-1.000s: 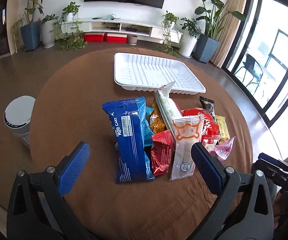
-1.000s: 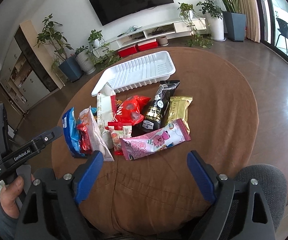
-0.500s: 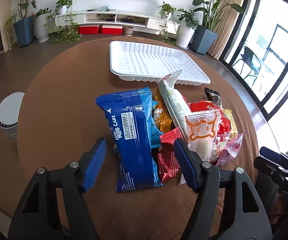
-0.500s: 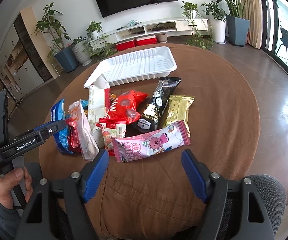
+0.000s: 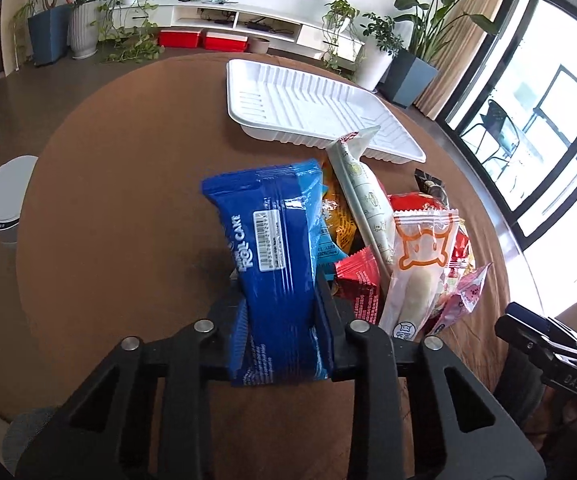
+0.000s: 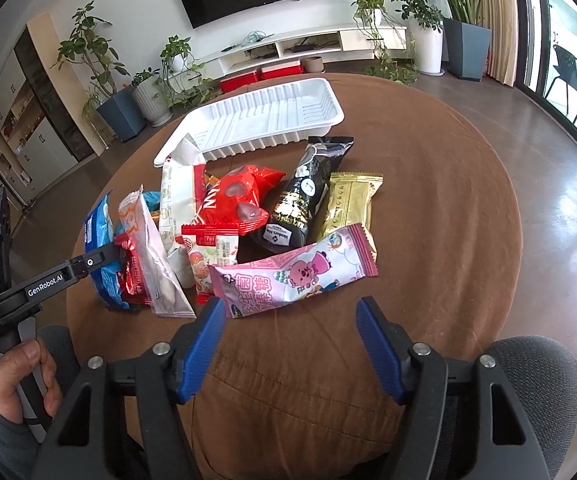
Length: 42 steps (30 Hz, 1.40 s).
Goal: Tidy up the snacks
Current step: 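Grasp the blue Roll Cake pack with the left tool while the right tool grasps the pink packet, then carry the blue pack into the tray with the left tool while the right tool places the pink packet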
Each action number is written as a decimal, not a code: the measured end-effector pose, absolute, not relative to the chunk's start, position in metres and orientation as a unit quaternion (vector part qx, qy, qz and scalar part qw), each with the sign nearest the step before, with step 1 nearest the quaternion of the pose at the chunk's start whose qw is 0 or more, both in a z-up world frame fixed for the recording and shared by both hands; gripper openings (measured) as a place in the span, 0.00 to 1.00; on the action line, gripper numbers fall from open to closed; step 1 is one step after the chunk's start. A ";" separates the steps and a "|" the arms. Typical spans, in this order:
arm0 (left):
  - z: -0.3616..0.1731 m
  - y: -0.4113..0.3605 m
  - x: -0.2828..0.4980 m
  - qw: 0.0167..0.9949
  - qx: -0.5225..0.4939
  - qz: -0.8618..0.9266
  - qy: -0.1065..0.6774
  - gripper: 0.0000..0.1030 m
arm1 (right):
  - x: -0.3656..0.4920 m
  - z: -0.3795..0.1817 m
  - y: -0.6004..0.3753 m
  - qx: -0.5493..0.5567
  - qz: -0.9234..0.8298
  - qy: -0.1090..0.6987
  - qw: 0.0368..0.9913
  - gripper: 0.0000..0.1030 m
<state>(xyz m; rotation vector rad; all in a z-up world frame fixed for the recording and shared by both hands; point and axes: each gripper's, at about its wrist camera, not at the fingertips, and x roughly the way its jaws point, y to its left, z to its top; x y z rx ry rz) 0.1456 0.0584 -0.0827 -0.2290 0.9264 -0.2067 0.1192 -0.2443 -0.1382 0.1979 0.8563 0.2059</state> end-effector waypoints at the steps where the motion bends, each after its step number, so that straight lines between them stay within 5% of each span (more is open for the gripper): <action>1: -0.083 0.059 0.146 0.883 -0.110 -0.102 0.446 0.25 | 0.121 -0.140 -0.246 0.108 0.106 0.418 0.896 0.69; 13: -0.086 0.065 0.139 0.876 -0.111 -0.131 0.452 0.25 | 0.156 -0.159 -0.254 0.247 0.129 0.472 0.836 0.61; 37: -0.092 0.063 0.118 0.870 -0.128 -0.169 0.445 0.25 | 0.191 -0.160 -0.225 0.125 0.050 0.497 0.857 0.58; 42: -0.095 0.062 0.117 0.868 -0.128 -0.171 0.448 0.25 | 0.183 -0.162 -0.221 0.080 0.059 0.487 0.867 0.43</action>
